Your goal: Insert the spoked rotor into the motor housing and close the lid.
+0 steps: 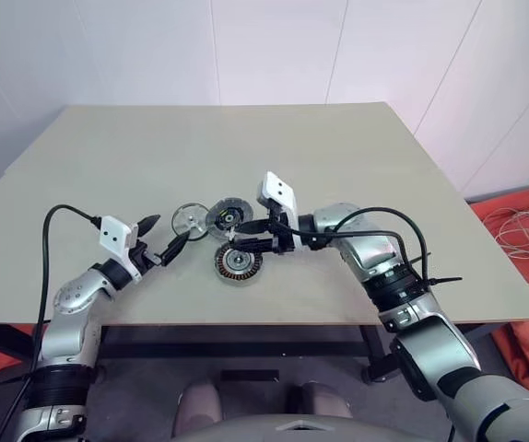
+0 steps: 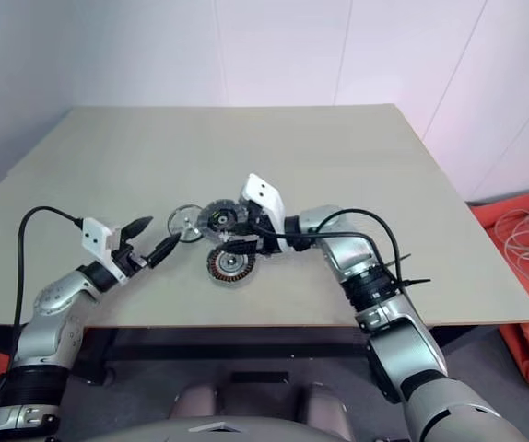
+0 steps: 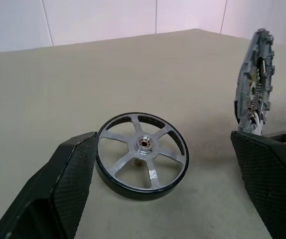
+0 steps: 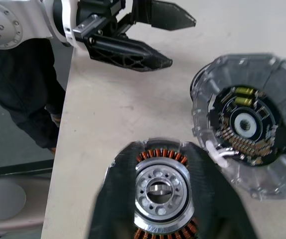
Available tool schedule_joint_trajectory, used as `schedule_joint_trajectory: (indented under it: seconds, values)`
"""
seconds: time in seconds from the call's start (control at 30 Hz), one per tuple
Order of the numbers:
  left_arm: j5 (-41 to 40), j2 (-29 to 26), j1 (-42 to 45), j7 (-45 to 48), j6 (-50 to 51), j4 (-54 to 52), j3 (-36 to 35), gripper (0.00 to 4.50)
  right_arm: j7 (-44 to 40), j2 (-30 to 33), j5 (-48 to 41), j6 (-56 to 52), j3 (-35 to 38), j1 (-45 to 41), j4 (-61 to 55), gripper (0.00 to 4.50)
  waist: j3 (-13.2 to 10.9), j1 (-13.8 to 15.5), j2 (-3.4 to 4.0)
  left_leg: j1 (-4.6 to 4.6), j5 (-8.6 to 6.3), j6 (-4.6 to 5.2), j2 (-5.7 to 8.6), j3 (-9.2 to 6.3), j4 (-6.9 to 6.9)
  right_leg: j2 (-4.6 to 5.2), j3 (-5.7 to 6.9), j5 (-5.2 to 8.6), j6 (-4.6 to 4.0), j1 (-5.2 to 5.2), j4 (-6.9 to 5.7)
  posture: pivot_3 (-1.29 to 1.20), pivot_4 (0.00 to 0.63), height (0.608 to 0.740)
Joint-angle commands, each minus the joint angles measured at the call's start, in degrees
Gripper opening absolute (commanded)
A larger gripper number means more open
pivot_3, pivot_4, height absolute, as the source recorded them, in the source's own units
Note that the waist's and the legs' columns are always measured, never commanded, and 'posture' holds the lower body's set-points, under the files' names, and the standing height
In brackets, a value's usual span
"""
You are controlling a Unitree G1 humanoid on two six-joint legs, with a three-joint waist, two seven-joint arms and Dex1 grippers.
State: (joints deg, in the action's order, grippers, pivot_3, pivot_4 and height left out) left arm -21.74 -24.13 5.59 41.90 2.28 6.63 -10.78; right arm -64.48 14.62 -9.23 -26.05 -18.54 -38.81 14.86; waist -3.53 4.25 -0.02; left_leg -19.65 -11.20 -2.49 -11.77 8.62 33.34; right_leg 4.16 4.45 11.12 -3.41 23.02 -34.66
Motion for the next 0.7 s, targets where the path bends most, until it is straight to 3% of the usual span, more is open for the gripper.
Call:
schedule_joint_trajectory:
  seconds: [0.03,0.07,0.43,0.7]
  values:
    - [-0.1,0.0,1.2,0.4,-1.4,-0.4,-0.2,4.5,0.9,-0.5,0.4,1.7,-0.5,-0.7,-0.9,0.28,0.0,0.0,0.0,0.0,0.0,0.0,0.0,0.0,0.0,0.0,0.0,0.0,0.0,0.0,0.0,0.0,0.0,0.74]
    - [-0.1,0.0,1.2,0.4,-1.4,-0.4,-0.3,4.5,1.3,-0.7,1.0,2.2,-1.1,-0.9,-0.7,0.02,0.0,0.0,0.0,0.0,0.0,-0.01,0.0,0.0,0.0,0.0,0.0,0.0,0.0,0.0,0.0,0.0,0.0,0.74]
    - [0.3,0.1,1.6,0.0,-1.1,-0.8,-0.3,4.5,2.1,-1.9,5.5,5.0,-5.9,-2.9,1.1,0.02,0.0,-0.1,0.0,0.0,0.0,-0.01,0.0,-0.01,0.0,0.0,0.0,0.0,0.0,0.02,0.0,0.0,0.0,0.74]
    - [0.5,0.2,1.9,0.8,-2.9,1.8,-0.5,4.5,2.2,0.7,10.2,6.6,-8.8,-2.0,3.7,0.02,0.0,-0.1,0.0,-0.01,0.0,-0.01,0.0,0.0,0.0,0.0,0.0,0.0,-0.01,0.01,0.0,0.0,0.0,0.74]
